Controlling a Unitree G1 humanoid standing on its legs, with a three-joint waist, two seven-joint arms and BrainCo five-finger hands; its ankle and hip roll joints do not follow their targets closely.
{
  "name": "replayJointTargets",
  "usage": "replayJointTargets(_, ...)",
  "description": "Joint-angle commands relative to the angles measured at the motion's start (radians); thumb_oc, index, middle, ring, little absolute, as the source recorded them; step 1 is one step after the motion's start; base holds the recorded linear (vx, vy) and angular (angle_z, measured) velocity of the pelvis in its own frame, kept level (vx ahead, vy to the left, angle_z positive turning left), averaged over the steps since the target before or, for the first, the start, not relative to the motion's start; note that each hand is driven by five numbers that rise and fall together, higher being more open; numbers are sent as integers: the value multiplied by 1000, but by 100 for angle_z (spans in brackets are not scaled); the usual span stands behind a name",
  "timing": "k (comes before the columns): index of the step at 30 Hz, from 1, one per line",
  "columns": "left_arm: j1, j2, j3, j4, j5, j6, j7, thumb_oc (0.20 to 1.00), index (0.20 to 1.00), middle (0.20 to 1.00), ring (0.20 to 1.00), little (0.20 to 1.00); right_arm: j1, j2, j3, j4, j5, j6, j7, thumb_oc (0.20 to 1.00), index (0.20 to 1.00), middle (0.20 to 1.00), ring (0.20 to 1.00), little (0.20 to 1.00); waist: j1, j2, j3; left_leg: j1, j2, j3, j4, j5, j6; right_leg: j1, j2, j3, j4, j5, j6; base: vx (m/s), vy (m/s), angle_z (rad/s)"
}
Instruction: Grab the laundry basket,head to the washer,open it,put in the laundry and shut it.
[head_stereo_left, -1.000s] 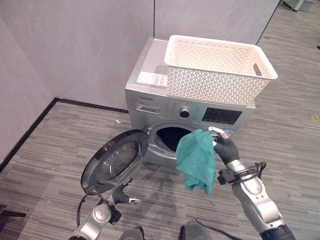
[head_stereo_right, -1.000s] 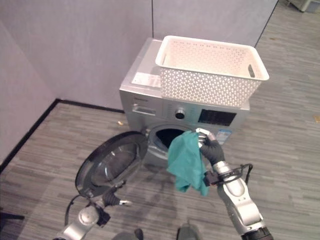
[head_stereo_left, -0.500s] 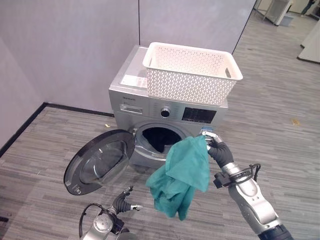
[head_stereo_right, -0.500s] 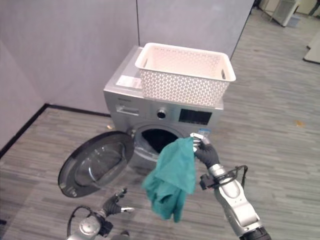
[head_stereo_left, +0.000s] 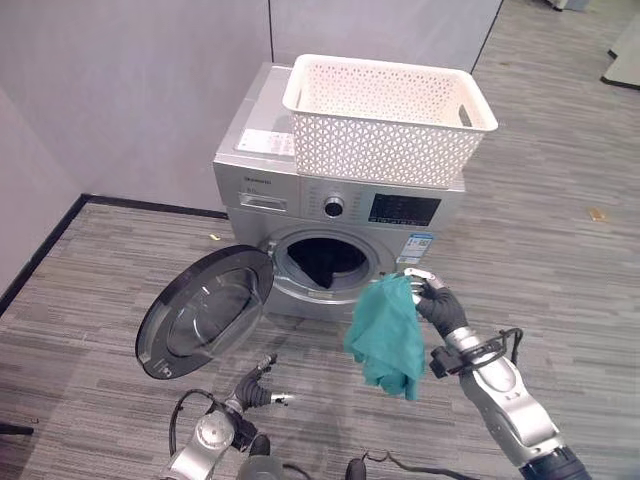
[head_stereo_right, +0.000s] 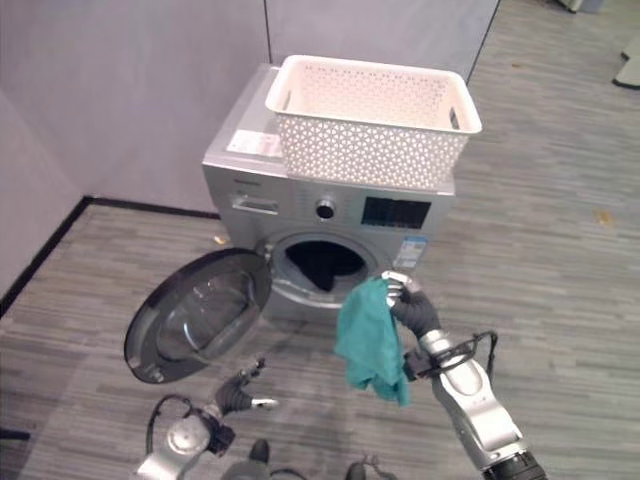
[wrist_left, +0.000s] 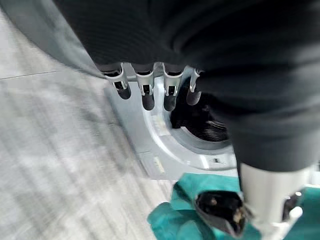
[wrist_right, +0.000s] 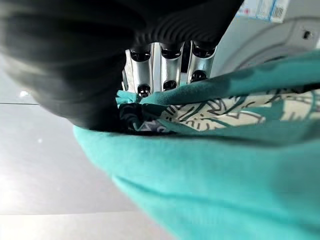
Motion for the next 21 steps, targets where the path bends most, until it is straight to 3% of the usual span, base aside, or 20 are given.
replayJointTargets(1, -64, 34, -41, -6, -18, -60, -3, 1000, 1000, 1000, 1000, 1000, -47, 15, -1, -49, 56, -56, 23, 200, 200, 200, 200, 200, 2, -30, -75, -104, 11, -7, -5, 9, 26, 43, 10, 9, 25, -159, 2, 80, 103, -10)
replayJointTargets(10, -285, -19, -190, 27, -28, -63, -3, 1000, 1000, 1000, 1000, 1000, -99, 34, 70, -46, 88, -53, 16, 200, 200, 200, 200, 200, -40, -33, -78, -65, 21, 46, -46, 8, 31, 21, 4, 65, 13, -143, 15, 24, 25, -19)
replayJointTargets(15, -443, -132, -311, 153, -29, -54, 19, 1000, 1000, 1000, 1000, 1000, -172, 69, 146, -39, 129, -65, -10, 200, 200, 200, 200, 200, -66, -36, -69, -66, 27, 64, -59, 14, 32, 3, 3, 88, 10, -134, 18, -4, 6, -22)
replayJointTargets(21, -530, -212, -370, 230, -49, -58, 58, 1000, 1000, 1000, 1000, 1000, -252, 103, 228, -36, 171, -76, -33, 200, 200, 200, 200, 200, -72, -41, -40, -81, 31, 68, -57, 19, 31, -17, 2, 97, 10, -127, 19, -38, -4, -6)
